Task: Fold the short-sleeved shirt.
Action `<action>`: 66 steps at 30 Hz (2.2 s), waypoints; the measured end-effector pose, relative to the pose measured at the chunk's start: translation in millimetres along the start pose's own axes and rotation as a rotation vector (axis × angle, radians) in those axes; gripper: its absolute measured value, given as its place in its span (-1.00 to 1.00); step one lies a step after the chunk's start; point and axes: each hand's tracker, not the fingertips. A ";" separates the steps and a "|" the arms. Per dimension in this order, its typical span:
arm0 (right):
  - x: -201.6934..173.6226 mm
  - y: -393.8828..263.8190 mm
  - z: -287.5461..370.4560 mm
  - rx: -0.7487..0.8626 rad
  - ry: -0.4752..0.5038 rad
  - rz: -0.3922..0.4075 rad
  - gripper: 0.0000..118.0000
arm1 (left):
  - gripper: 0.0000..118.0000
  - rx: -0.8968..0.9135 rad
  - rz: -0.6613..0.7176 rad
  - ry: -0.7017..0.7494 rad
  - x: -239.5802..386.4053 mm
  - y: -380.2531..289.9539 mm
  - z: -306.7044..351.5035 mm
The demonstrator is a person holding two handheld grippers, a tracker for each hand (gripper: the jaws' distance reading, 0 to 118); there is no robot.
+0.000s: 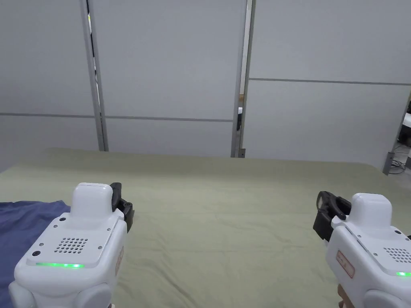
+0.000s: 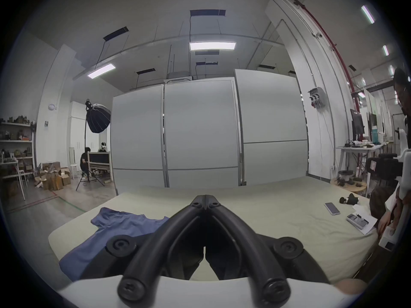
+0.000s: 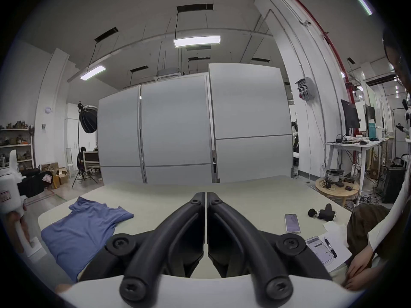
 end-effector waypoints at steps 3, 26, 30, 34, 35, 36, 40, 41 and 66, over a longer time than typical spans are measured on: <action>-0.5 -0.7 0.3 0.006 0.024 0.004 -0.94 | -1.00 -0.016 0.016 -0.002 -1.8 -2.0 -2.8; -178.5 -3.2 -54.1 -0.038 0.470 -0.036 -0.94 | -1.00 -0.067 -0.048 0.462 -170.5 12.6 113.7; -208.7 -4.2 -57.0 -0.044 0.525 -0.038 -0.94 | -1.00 -0.120 0.001 0.526 -204.1 1.7 136.9; -222.4 -6.9 -65.7 -0.054 0.561 -0.037 -0.94 | -1.00 -0.148 0.013 0.548 -221.9 -6.7 133.5; -223.7 -7.3 -67.3 -0.057 0.568 -0.040 -0.94 | -1.00 -0.149 0.007 0.551 -222.2 -9.8 128.2; -224.3 -7.9 -68.7 -0.058 0.567 -0.040 -0.94 | -1.00 -0.160 0.002 0.547 -222.8 -11.6 122.4; -221.6 -11.0 -77.9 -0.073 0.561 -0.028 -0.94 | -1.00 -0.215 -0.002 0.493 -215.5 -26.3 84.0; -219.4 -11.5 -79.7 -0.080 0.561 -0.025 -0.94 | -1.00 -0.247 0.003 0.469 -213.0 -32.3 70.9; -184.4 -83.6 -181.6 -0.322 0.415 0.035 -0.94 | 1.00 -1.116 0.118 0.094 -164.1 -239.1 -273.1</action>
